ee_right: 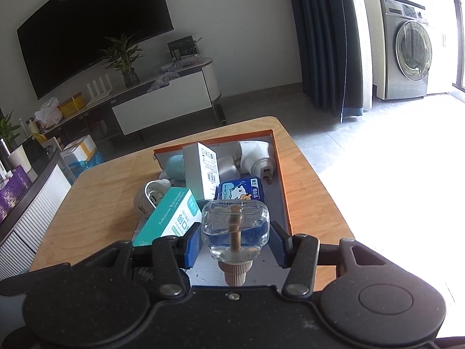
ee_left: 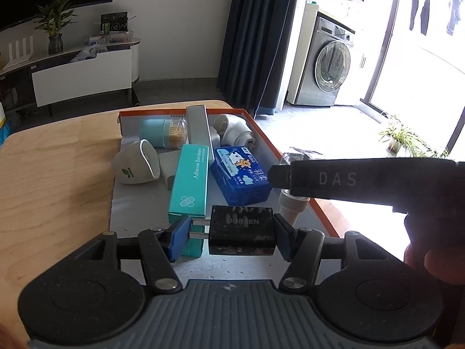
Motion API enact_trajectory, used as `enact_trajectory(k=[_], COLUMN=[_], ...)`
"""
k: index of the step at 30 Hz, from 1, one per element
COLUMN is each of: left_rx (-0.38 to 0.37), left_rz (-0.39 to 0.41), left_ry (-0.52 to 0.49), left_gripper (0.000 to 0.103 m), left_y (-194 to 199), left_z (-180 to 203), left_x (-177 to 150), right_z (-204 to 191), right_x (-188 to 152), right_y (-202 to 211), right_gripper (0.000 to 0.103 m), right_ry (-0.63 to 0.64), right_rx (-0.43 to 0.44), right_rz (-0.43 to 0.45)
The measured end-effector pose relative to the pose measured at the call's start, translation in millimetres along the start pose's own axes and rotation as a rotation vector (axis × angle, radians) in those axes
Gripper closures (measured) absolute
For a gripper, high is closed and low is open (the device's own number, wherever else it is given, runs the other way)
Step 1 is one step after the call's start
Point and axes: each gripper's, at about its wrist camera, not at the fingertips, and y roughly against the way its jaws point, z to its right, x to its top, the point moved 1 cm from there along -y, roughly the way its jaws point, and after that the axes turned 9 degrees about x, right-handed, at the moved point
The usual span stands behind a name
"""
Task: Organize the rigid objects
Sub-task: 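Lower the black charger and glass bottle into the tray and open both tools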
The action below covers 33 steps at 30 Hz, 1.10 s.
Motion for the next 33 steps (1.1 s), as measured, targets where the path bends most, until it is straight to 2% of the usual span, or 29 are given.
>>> enact_trajectory(k=[3,14,20,22,29,33], left_rx=[0.000,-0.021,-0.003,0.009,0.084,0.124], left_rz=[0.002,-0.017,-0.004,0.005,0.041,0.060], left_ry=[-0.004,-0.020,-0.002,0.008,0.025,0.031], left_gripper=[0.042,0.043,0.036,0.030,0.013,0.004], left_y=[0,-7,0,5,35,50], left_z=[2,12,10,8,0,-2], left_x=[0,-1,3,5,10,10], right_z=[0,7,6,4,0,2], right_x=[1,7,9,9,8,3], right_y=[1,21,34,38,54,65], right_gripper=[0.041,0.040,0.034,0.026,0.016,0.014], right_ry=[-0.003,-0.025,-0.018,-0.014,0.010,0.023], right_rx=[-0.002,-0.004,0.000,0.000,-0.004,-0.012], right_rz=[0.008,0.086,0.111,0.117,0.123,0.112])
